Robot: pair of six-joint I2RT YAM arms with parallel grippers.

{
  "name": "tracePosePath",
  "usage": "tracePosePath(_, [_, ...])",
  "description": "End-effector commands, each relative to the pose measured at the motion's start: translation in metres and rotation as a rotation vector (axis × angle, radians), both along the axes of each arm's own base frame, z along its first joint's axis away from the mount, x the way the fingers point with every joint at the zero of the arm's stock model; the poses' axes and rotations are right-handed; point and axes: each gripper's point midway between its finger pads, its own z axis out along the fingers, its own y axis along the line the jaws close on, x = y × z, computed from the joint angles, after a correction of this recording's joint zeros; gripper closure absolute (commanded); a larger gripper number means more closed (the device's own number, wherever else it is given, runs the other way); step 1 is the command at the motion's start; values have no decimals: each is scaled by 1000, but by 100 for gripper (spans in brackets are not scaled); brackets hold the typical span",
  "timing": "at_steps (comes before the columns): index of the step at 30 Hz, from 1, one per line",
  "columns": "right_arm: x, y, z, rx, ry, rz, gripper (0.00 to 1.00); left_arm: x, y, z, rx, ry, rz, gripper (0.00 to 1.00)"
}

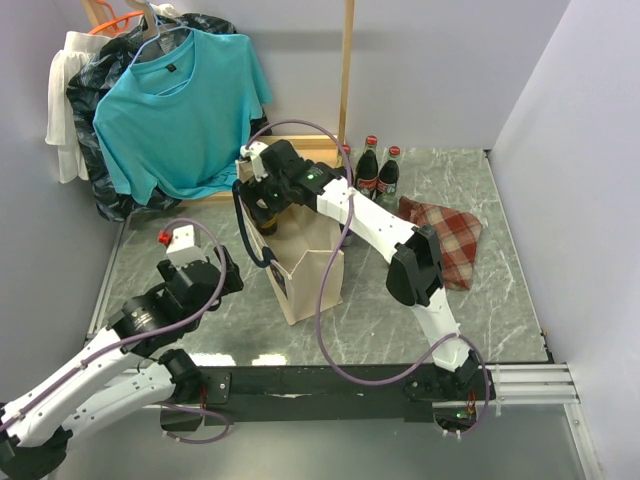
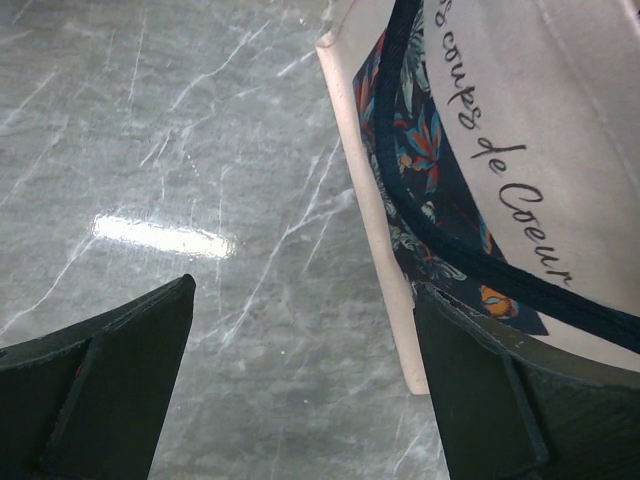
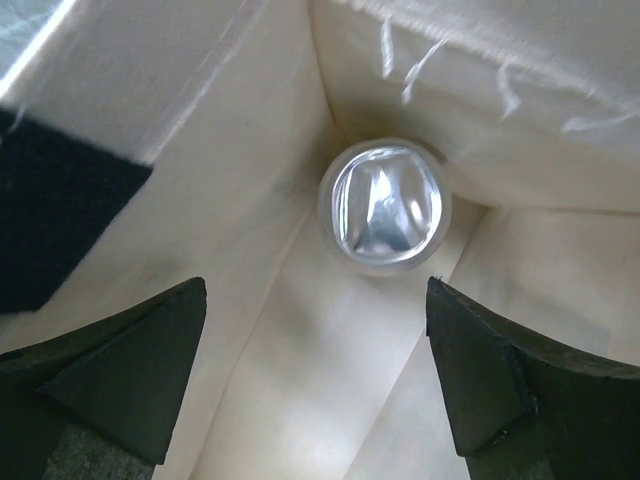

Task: Take the beverage out of the canvas bag
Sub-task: Take out the drink from the canvas bag.

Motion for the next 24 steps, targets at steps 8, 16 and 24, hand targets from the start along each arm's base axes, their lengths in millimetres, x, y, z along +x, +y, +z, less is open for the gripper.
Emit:
tracePosePath(8, [25,13,2,60,-29,16,0,3,0,12,-16,-36,9,4])
tracePosePath(16, [33,16,-4,73,-35,16,0,4,-1,13,-17,-40,1,4])
tracePosePath(24, [41,22,-12,94,-32,3,0,4,-2,14,-17,-41,-1,4])
